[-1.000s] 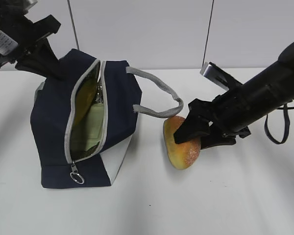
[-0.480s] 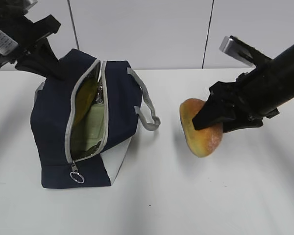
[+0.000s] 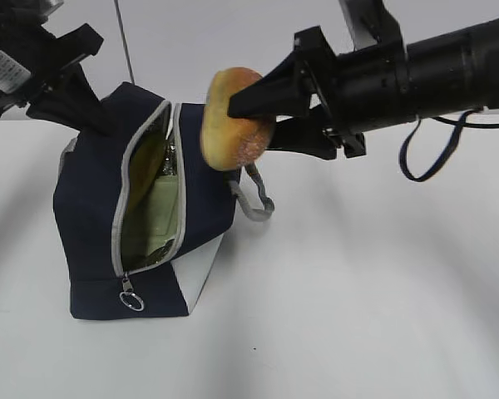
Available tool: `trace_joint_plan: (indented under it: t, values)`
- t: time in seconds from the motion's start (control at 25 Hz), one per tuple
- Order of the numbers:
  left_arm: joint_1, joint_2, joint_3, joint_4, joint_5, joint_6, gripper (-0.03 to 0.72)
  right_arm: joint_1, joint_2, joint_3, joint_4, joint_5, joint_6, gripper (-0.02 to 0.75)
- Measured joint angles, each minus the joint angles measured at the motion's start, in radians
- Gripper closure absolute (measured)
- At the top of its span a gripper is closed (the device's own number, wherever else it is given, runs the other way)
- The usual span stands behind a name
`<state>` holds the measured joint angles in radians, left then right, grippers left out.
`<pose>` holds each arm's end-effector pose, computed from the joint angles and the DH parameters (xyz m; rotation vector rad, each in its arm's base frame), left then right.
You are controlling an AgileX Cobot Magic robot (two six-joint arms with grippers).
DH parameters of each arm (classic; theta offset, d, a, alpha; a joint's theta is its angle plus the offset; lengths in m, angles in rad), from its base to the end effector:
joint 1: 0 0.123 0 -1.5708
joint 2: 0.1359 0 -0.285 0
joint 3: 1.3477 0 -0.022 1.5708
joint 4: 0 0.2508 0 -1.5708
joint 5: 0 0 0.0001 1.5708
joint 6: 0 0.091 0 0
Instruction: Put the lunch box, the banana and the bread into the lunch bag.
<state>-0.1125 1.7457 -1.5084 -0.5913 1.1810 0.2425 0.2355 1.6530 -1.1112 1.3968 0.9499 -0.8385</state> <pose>0.3545 -0.0873 0.3043 0.2647 2.7523 -0.7915 0.3121 0.1499 0.2762 -0.2964 2.2741 1.4027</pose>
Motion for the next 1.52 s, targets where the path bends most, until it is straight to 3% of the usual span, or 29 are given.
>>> trace_joint_plan:
  t: [0.48,0.72,0.84,1.08,1.32,1.52]
  values:
    - [0.0,0.0,0.0,-0.001,0.0,0.0,0.691,0.104,0.298,-0.285,0.056,-0.009,0.009,0.306]
    - [0.0,0.0,0.0,-0.001,-0.001,0.0,0.691,0.131,0.411,-0.351,0.054,-0.003,0.056,0.305]
    - [0.0,0.0,0.0,-0.001,-0.002,0.0,0.691,0.139,0.439,-0.369,0.054,0.01,0.067,0.265]
    - [0.0,0.0,0.0,-0.003,-0.002,0.0,0.691,0.139,0.456,-0.374,0.052,0.021,0.07,0.09]
    - [0.0,0.0,0.0,-0.003,-0.003,0.0,0.691,0.129,0.456,-0.384,0.05,0.081,0.07,0.086]
    - [0.0,0.0,0.0,-0.003,-0.003,0.0,0.691,0.062,0.457,-0.466,0.044,0.212,0.06,0.119]
